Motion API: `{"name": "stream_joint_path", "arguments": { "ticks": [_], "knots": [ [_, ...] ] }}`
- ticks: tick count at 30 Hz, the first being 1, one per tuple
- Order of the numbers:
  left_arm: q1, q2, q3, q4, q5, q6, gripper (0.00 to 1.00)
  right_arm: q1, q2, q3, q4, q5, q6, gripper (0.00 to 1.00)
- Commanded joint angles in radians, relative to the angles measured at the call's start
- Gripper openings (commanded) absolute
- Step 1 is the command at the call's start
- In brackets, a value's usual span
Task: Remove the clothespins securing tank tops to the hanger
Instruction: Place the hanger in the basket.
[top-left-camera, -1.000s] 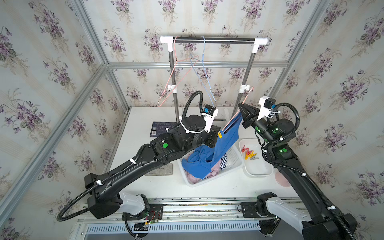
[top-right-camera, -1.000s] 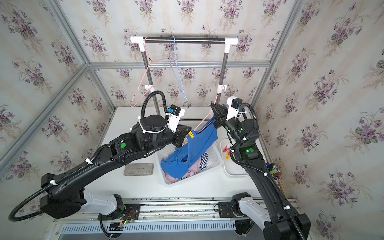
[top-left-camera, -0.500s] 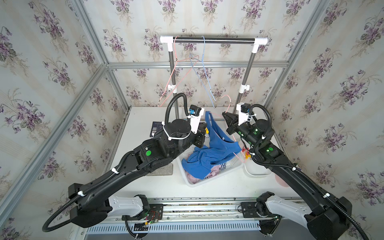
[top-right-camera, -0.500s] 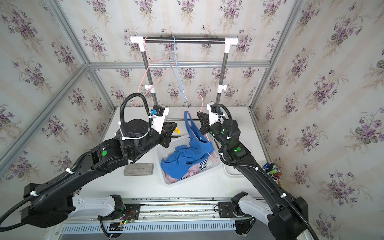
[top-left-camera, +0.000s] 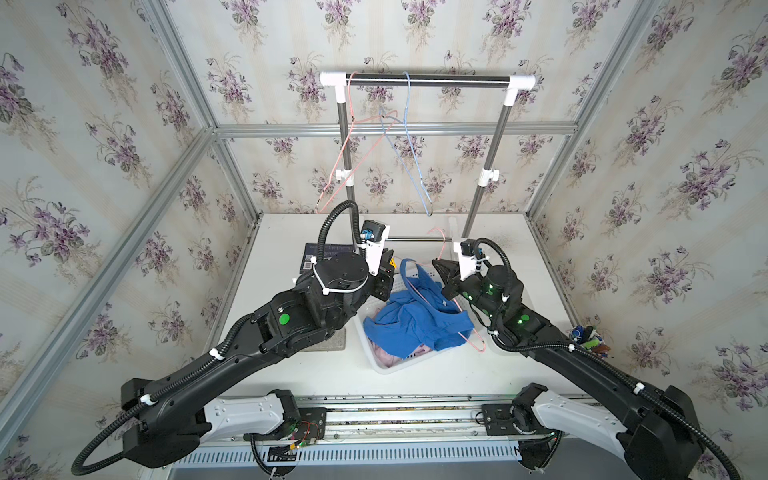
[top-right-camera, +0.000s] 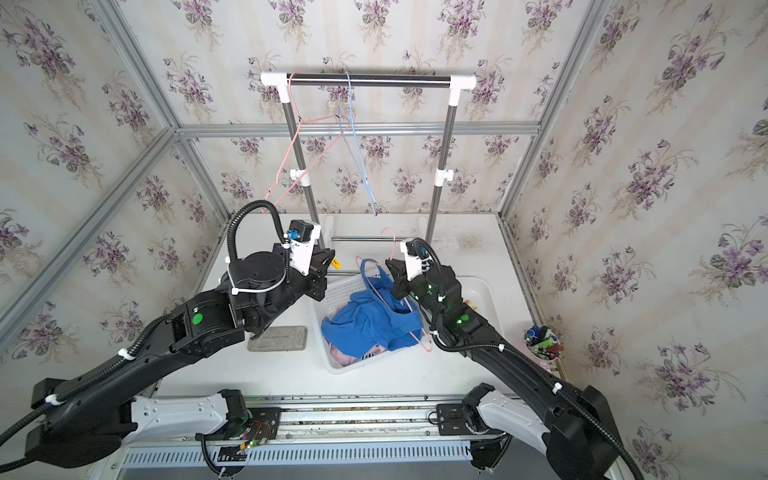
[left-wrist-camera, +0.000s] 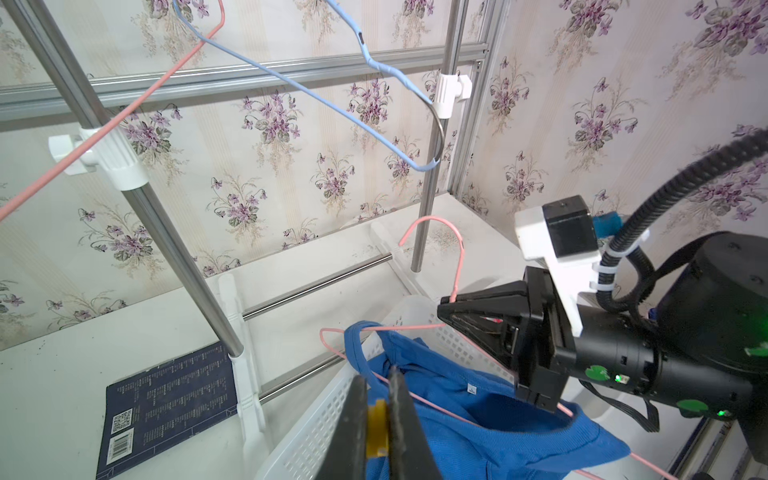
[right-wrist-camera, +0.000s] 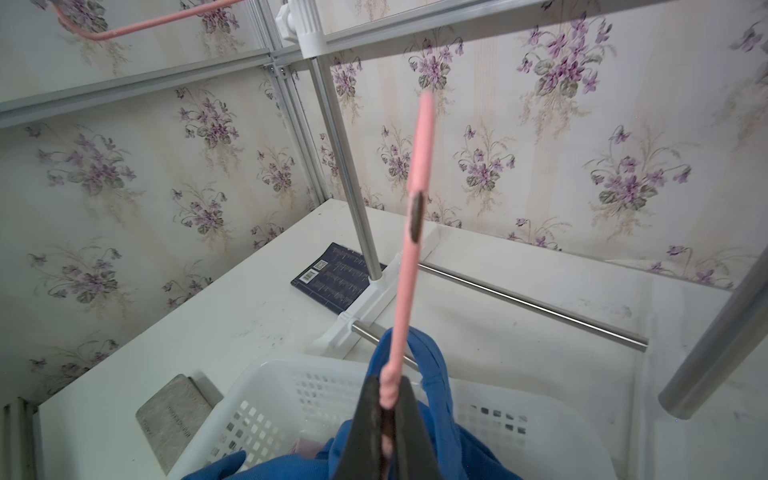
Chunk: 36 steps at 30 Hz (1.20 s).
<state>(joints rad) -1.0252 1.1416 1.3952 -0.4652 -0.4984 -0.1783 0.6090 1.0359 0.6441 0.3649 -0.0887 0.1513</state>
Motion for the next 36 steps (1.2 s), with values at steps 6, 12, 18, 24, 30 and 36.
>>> {"name": "stream_joint_path", "arguments": {
  "ticks": [6, 12, 18, 24, 30, 36],
  "knots": [
    [0.001, 0.060, 0.005, 0.026, 0.076, -0.034, 0.00, -0.199, 0.083, -0.159, 0.438, -0.238, 0.346, 0.00],
    [0.001, 0.114, -0.006, 0.085, 0.150, -0.073, 0.00, -0.241, 0.136, -0.125, 0.282, -0.167, 0.328, 0.00],
    [0.001, 0.184, -0.013, 0.152, 0.205, -0.096, 0.00, -0.302, 0.133, -0.132, 0.084, -0.098, 0.342, 0.00],
    [0.002, 0.236, -0.025, 0.234, 0.218, -0.079, 0.00, -0.320, 0.083, -0.164, -0.033, -0.109, 0.320, 0.13],
    [0.040, 0.315, -0.031, 0.305, 0.333, -0.084, 0.00, -0.324, 0.018, -0.158, -0.179, -0.103, 0.285, 0.42],
    [0.139, 0.345, -0.054, 0.359, 0.493, -0.133, 0.00, -0.325, -0.113, -0.120, -0.341, -0.111, 0.240, 0.64]
  ]
}}
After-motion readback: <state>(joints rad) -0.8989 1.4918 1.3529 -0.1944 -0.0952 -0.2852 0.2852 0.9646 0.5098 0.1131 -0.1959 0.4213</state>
